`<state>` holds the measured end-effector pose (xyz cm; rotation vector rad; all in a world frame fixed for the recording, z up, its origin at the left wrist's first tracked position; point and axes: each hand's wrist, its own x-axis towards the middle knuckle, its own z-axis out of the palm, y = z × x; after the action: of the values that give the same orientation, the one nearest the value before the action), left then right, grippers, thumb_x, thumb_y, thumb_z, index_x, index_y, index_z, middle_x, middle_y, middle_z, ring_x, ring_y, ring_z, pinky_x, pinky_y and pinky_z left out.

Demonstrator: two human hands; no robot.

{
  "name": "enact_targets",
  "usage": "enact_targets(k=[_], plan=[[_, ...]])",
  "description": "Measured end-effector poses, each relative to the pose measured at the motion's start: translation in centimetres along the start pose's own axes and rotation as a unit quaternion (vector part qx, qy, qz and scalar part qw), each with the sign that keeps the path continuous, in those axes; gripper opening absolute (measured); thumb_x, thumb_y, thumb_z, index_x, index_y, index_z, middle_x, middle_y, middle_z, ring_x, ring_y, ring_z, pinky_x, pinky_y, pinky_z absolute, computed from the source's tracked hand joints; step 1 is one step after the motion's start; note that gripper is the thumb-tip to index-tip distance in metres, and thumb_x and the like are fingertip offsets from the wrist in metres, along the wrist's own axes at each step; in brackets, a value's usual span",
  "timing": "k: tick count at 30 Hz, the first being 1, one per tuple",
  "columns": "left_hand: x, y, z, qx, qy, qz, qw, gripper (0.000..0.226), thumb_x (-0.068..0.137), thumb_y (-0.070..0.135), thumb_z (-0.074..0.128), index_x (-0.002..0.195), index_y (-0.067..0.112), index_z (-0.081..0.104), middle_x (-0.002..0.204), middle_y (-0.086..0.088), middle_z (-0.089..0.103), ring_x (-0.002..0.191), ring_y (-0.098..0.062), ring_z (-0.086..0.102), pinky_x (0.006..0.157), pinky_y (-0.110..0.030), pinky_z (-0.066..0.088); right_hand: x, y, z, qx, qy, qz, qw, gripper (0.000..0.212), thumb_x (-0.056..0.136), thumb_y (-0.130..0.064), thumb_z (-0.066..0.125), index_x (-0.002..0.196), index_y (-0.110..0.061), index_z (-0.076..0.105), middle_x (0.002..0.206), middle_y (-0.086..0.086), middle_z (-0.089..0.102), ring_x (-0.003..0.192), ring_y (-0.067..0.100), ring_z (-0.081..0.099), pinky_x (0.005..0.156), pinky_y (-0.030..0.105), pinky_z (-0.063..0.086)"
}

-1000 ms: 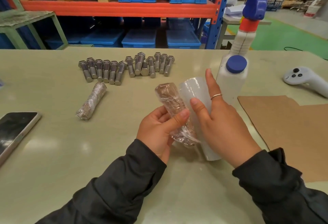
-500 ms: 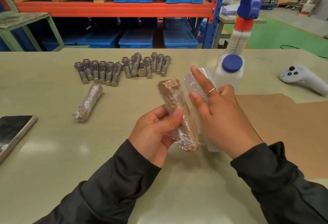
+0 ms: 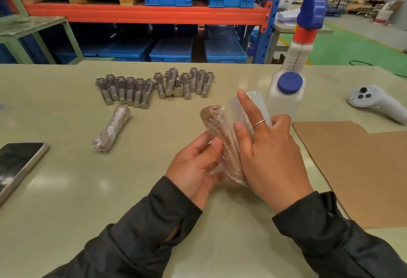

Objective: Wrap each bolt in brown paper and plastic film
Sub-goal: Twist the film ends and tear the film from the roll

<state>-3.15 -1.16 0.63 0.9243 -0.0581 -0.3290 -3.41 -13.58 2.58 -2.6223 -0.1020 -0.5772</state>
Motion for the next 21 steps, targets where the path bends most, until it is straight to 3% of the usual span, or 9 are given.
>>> enact_targets(k=[6, 10, 13, 17, 21], plan=[[0.0, -0.3, 0.4, -0.029, 0.016, -0.017, 0.999, 0.027, 0.071, 0.025, 0.061, 0.091, 0.011, 0.073, 0.088, -0.006, 0.07, 0.073, -0.014, 0.066, 0.065, -0.028, 0.057, -0.1, 0.2, -0.2, 0.06, -0.011, 0.012, 0.998, 0.052, 0.086, -0.058, 0.017, 0.13, -0.068, -0.008, 0.089, -0.004, 0.027, 0.062, 0.01, 0.043, 0.053, 0.023, 0.033], [0.0, -0.8, 0.8, 0.036, 0.02, -0.004, 0.999, 0.052, 0.061, 0.024, 0.067, 0.111, 0.013, 0.062, 0.101, -0.014, 0.066, 0.085, -0.022, 0.063, 0.073, -0.032, 0.054, -0.2, 0.2, 0.1, 0.108, -0.008, 0.022, 0.994, 0.065, 0.086, -0.058, 0.03, 0.126, -0.067, -0.021, 0.087, -0.009, 0.028, 0.065, 0.005, 0.043, 0.054, 0.012, 0.028], [0.1, -0.7, 0.6, 0.024, 0.04, -0.002, 0.999, 0.051, 0.061, 0.013, 0.067, 0.111, 0.01, 0.061, 0.09, -0.015, 0.066, 0.075, -0.022, 0.065, 0.069, -0.031, 0.056, -0.3, 0.5, 0.2, 0.138, -0.003, 0.027, 0.99, 0.076, 0.084, -0.06, 0.038, 0.129, -0.062, -0.023, 0.101, -0.005, 0.031, 0.077, 0.008, 0.043, 0.064, 0.02, 0.034], [0.1, -0.4, 0.3, 0.032, 0.048, 0.009, 0.998, 0.041, 0.06, 0.01, 0.067, 0.101, 0.012, 0.066, 0.078, -0.007, 0.069, 0.065, -0.015, 0.066, 0.06, -0.025, 0.056, 0.1, 0.9, -0.2, 0.136, -0.039, 0.019, 0.99, 0.069, 0.084, -0.064, 0.032, 0.137, -0.058, -0.013, 0.11, 0.0, 0.049, 0.093, 0.018, 0.054, 0.077, 0.032, 0.043], [0.0, -0.1, 0.4, 0.034, 0.041, 0.007, 0.999, 0.036, 0.06, 0.009, 0.066, 0.096, 0.013, 0.067, 0.077, -0.006, 0.069, 0.064, -0.015, 0.066, 0.056, -0.025, 0.055, 0.7, 1.4, -0.6, 0.085, -0.037, 0.012, 0.996, 0.064, 0.081, -0.068, 0.027, 0.131, -0.066, -0.012, 0.093, 0.002, 0.044, 0.085, 0.022, 0.051, 0.075, 0.034, 0.04]])
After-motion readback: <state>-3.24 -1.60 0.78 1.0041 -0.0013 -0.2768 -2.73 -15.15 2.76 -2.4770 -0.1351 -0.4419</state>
